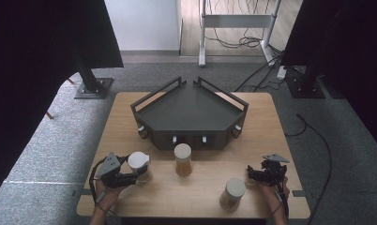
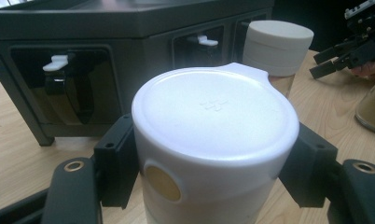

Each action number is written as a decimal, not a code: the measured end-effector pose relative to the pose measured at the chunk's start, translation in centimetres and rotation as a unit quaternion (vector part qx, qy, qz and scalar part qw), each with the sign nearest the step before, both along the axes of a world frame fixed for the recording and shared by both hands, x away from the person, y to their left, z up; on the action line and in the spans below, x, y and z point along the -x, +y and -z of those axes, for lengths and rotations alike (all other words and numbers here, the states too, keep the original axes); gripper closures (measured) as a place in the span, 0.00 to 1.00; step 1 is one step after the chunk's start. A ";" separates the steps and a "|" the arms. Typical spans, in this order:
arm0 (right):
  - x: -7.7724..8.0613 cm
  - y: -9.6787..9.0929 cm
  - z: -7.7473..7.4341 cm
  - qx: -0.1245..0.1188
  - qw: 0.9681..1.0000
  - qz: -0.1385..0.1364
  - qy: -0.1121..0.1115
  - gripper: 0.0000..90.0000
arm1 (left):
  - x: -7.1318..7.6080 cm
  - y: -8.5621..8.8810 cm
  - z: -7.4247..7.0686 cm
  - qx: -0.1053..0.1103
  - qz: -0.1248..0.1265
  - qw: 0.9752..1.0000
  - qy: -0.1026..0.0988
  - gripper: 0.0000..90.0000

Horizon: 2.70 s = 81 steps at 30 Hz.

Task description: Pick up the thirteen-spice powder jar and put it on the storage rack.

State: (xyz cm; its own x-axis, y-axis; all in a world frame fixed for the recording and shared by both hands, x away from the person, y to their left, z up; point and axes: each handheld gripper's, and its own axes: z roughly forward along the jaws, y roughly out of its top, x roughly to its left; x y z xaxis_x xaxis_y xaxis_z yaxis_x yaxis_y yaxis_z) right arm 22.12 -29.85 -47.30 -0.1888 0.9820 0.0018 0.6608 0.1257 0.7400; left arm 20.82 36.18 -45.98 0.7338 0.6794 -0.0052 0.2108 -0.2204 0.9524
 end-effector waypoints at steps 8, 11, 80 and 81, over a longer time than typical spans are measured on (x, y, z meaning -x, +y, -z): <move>0.0 0.0 0.0 0.000 1.000 -0.001 0.000 0.04 | 0.2 -0.5 -0.7 -0.003 -0.014 1.000 0.000 0.34; 0.0 0.0 0.0 0.000 1.000 -0.001 0.000 0.04 | 0.2 -0.6 -1.0 0.000 -0.018 1.000 -0.002 0.34; 0.0 0.0 0.0 -0.001 1.000 0.000 0.000 0.04 | -6.3 -4.3 -12.1 0.027 -0.062 0.997 -0.046 0.35; 0.0 0.0 0.0 -0.001 1.000 0.000 0.000 0.04 | -6.5 -4.5 -12.2 0.026 -0.063 0.997 -0.046 0.35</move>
